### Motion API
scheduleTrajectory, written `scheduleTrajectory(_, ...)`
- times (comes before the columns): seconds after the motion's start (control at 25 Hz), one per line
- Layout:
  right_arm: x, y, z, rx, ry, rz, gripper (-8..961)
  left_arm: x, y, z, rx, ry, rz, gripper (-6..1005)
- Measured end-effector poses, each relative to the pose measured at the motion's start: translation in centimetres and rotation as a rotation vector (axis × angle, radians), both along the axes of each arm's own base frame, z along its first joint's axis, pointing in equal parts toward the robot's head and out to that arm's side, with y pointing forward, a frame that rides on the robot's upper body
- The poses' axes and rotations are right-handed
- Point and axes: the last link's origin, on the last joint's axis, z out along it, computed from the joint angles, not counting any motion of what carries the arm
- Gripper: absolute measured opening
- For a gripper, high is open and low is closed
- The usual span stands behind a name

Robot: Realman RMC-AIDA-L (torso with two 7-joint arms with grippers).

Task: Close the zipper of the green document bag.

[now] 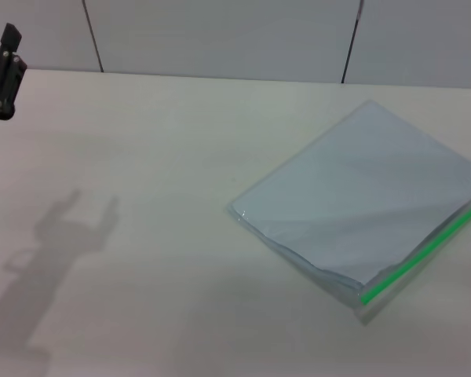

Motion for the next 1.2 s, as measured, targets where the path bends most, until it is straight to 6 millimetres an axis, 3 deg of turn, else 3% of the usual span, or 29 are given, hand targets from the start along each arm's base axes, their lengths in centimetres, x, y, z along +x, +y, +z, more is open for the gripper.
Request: scheduleTrajectory(1.2,-0.67,-0.45,0.17,0.004,0.014,0.059,877,0.76,0.53,0.07,-0.025,-0.050,-0.042,627)
